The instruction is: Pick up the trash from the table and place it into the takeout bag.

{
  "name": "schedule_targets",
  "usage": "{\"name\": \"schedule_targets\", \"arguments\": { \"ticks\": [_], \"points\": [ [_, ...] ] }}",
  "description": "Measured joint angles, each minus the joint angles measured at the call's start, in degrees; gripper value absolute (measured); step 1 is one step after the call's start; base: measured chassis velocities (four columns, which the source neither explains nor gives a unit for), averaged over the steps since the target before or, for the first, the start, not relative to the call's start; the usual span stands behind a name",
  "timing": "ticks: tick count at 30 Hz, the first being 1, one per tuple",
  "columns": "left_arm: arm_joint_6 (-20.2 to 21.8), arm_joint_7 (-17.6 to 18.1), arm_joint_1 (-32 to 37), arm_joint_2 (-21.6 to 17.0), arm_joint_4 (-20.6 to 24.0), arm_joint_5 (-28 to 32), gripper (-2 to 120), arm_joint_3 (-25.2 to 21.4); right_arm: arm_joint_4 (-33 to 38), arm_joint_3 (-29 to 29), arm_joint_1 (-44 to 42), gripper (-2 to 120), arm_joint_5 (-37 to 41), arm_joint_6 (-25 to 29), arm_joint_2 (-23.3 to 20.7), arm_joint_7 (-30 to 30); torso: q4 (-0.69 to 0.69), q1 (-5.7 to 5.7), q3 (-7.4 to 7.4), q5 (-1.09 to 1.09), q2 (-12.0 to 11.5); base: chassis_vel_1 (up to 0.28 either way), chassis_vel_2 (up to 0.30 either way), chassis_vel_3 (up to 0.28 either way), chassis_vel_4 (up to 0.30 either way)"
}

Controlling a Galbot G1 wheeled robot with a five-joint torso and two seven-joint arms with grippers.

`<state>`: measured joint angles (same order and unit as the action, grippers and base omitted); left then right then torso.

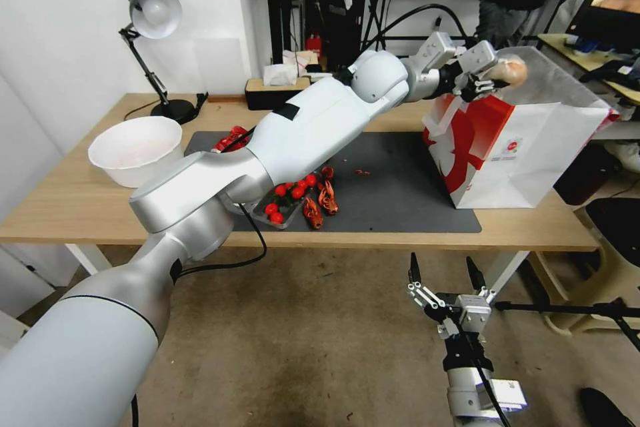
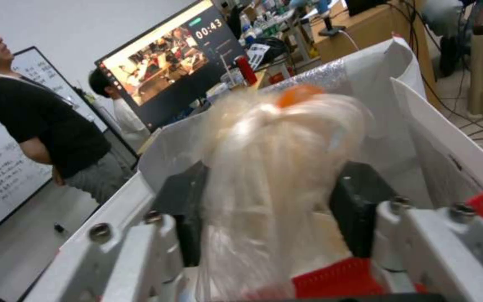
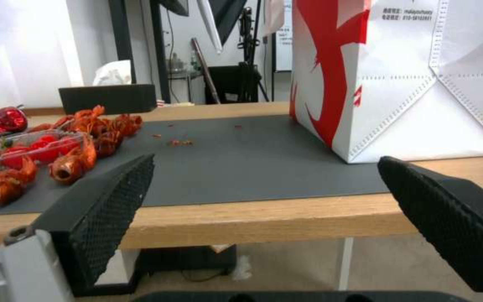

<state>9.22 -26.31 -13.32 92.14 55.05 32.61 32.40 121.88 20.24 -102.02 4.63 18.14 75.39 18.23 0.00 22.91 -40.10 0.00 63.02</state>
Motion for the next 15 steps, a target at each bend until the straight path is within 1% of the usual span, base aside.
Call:
{"name": "schedule_targets", "arguments": {
  "ticks": [1, 2, 4, 5, 6, 7, 8, 9, 10, 11, 12, 13, 15],
  "points": [
    [0.0, 0.0, 0.0, 0.0, 0.0, 0.0, 54, 0.0, 0.0, 0.0, 0.0, 100, 0.0, 0.0, 0.0, 0.0, 0.0, 0.0, 0.0, 0.0, 0.0, 0.0, 0.0, 0.0, 0.0],
    [0.0, 0.0, 0.0, 0.0, 0.1, 0.2, 61, -0.1, -0.1, 0.0, 0.1, 100, 0.0, 0.0, 0.1, 0.0, 0.0, 0.0, 0.0, 0.0, 0.0, 0.0, 0.0, 0.0, 0.0],
    [0.0, 0.0, 0.0, 0.0, 0.2, 0.3, 63, -0.1, -0.1, 0.0, 0.1, 100, 0.0, 0.0, 0.1, 0.0, 0.0, 0.0, 0.0, 0.0, 0.0, 0.0, 0.0, 0.0, 0.0],
    [0.0, 0.1, 0.0, 0.0, 0.4, 0.4, 69, -0.1, -0.1, 0.0, 0.1, 100, 0.0, -0.1, 0.1, 0.0, 0.0, 0.0, 0.0, 0.0, 0.0, 0.0, 0.0, 0.0, 0.0],
    [0.0, 0.1, 0.0, 0.0, 0.5, 0.4, 73, -0.1, -0.1, 0.0, 0.1, 100, 0.0, -0.1, 0.1, 0.0, 0.0, 0.0, 0.0, 0.0, 0.0, 0.0, 0.0, 0.0, 0.0],
    [0.0, 0.2, 0.0, 0.0, 0.6, 0.5, 81, -0.2, -0.1, 0.0, 0.2, 100, 0.0, -0.1, 0.1, 0.0, 0.0, 0.0, 0.0, 0.0, 0.0, 0.0, 0.0, 0.0, 0.0],
    [0.0, 0.2, 0.0, 0.0, 0.6, 0.5, 81, -0.2, -0.1, 0.0, 0.2, 100, 0.0, -0.1, 0.1, 0.0, 0.0, 0.0, 0.0, 0.0, 0.0, 0.0, 0.0, 0.0, 0.0],
    [-0.1, 0.2, 0.0, 0.0, 0.6, 0.6, 86, -0.2, -0.1, 0.0, 0.2, 100, 0.0, -0.2, 0.1, 0.0, 0.0, 0.0, 0.0, 0.0, 0.0, 0.0, 0.0, 0.0, 0.0],
    [-0.1, 0.2, 0.0, 0.0, 0.6, 0.6, 87, -0.2, -0.1, 0.0, 0.2, 100, 0.0, -0.2, 0.1, 0.0, 0.0, 0.0, 0.0, 0.0, 0.0, 0.0, 0.0, 0.0, 0.0],
    [-0.1, 0.3, 0.0, 0.0, 0.6, 0.7, 94, -0.3, -0.1, 0.0, 0.2, 100, 0.0, -0.2, 0.1, 0.0, 0.0, 0.0, 0.0, 0.0, 0.0, 0.0, 0.0, 0.0, 0.0],
    [-0.1, 0.3, 0.0, 0.0, 0.6, 0.7, 94, -0.3, -0.1, 0.0, 0.2, 100, 0.0, -0.2, 0.1, 0.0, 0.0, 0.0, 0.0, 0.0, 0.0, 0.0, 0.0, 0.0, 0.0],
    [0.0, 0.3, 0.0, 0.0, 0.7, 0.8, 98, -0.6, -0.2, 0.0, 0.2, 100, 0.0, -0.2, 0.1, 0.0, 0.0, 0.0, 0.0, 0.0, 0.0, 0.0, 0.0, 0.0, 0.0],
    [0.2, 0.6, 0.3, 0.0, 1.1, 1.0, 100, -1.3, -0.2, 0.0, 0.2, 100, 0.0, -0.2, 0.2, 0.0, -0.01, 0.0, 0.0, 0.0, 0.0, 0.0, 0.0, 0.0, 0.0]
  ]
}}
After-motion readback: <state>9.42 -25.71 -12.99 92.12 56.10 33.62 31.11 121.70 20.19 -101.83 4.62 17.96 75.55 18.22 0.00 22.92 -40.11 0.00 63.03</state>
